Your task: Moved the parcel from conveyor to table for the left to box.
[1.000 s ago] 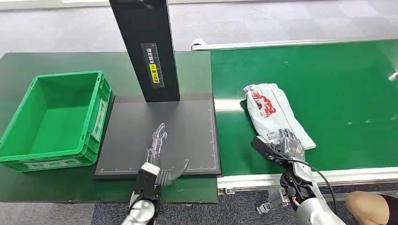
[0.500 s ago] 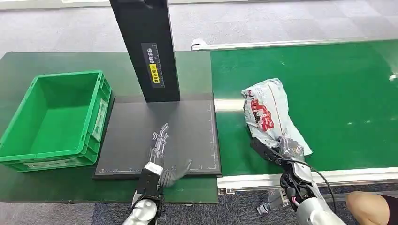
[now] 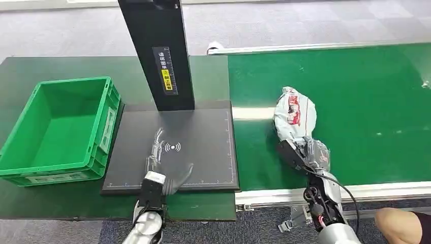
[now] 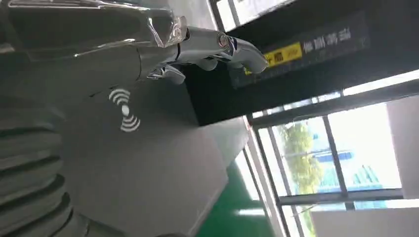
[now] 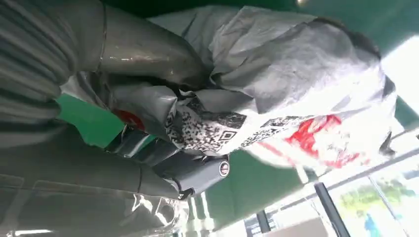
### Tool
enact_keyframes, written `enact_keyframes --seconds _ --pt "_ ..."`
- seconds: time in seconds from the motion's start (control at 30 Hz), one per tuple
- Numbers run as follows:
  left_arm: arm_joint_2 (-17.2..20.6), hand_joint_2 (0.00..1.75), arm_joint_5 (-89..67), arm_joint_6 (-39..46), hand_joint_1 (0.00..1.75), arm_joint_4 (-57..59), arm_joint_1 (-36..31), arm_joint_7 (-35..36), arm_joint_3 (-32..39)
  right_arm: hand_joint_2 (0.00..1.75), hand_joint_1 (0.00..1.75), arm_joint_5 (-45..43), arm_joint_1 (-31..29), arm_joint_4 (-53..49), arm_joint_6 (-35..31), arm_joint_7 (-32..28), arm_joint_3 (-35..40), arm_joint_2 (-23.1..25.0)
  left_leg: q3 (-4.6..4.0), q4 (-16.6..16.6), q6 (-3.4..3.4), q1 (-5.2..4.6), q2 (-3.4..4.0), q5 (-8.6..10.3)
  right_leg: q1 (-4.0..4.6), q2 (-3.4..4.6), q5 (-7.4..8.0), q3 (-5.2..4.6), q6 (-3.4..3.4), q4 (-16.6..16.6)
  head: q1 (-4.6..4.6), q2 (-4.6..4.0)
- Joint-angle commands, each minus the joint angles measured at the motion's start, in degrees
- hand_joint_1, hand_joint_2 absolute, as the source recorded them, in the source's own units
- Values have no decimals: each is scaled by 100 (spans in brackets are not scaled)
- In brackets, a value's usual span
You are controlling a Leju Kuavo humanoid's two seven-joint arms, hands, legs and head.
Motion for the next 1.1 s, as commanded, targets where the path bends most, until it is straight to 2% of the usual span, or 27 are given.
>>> enact_keyframes --seconds 0.03,0.13,0.3,0.4,0.6,0.7,0.83,0.9,1.1 --pt "476 175 -282 401 0 -672 215 60 912 175 175 -919 1836 -4560 704 -53 907 -131 -2 -3 1 -2 1 -1 -2 1 -1 -3 -2 -1 2 2" --pt "472 175 -356 287 0 -693 240 39 1092 175 175 -907 1943 -4740 705 136 1102 -153 3 -4 -1 -3 9 -5 -2 9 -4 -1 -3 0 0 0" --pt "404 175 -424 324 0 -661 238 10 1164 175 175 -982 1934 -4631 641 12 1191 -165 5 -5 1 -4 6 -1 -3 2 -4 1 -3 -2 0 0" --pt "408 175 -454 362 0 -701 278 -24 1381 175 175 -958 2103 -4808 761 -49 1767 -48 9 -6 1 0 13 -3 1 10 -2 6 -4 -6 2 2" --pt "350 175 -482 352 0 -475 61 -12 1520 175 175 -1046 1078 -3893 1153 251 2822 496 18 -9 -3 -2 58 -5 -1 49 5 -2 -9 0 0 0" --pt "337 175 -481 369 0 -421 41 -5 1534 175 175 -1194 969 -3784 1269 184 2944 506 16 -11 -3 0 43 1 2 36 7 1 -8 -3 0 0" --pt "283 175 -486 423 0 -296 9 -2 1582 175 175 -1373 492 -3024 1571 174 3566 831 20 -11 -2 2 36 4 2 28 5 8 -4 -5 2 2" --pt "282 175 -478 430 0 -265 -20 6 1607 175 175 -1388 417 -2744 1617 217 3717 968 31 -20 -1 2 58 3 2 51 11 12 -5 -12 2 0" --pt "258 175 -504 465 0 -235 -172 147 1696 175 175 -1406 78 -1934 1788 355 3943 1283 19 -11 -6 5 30 3 6 21 2 9 -7 -2 2 2"
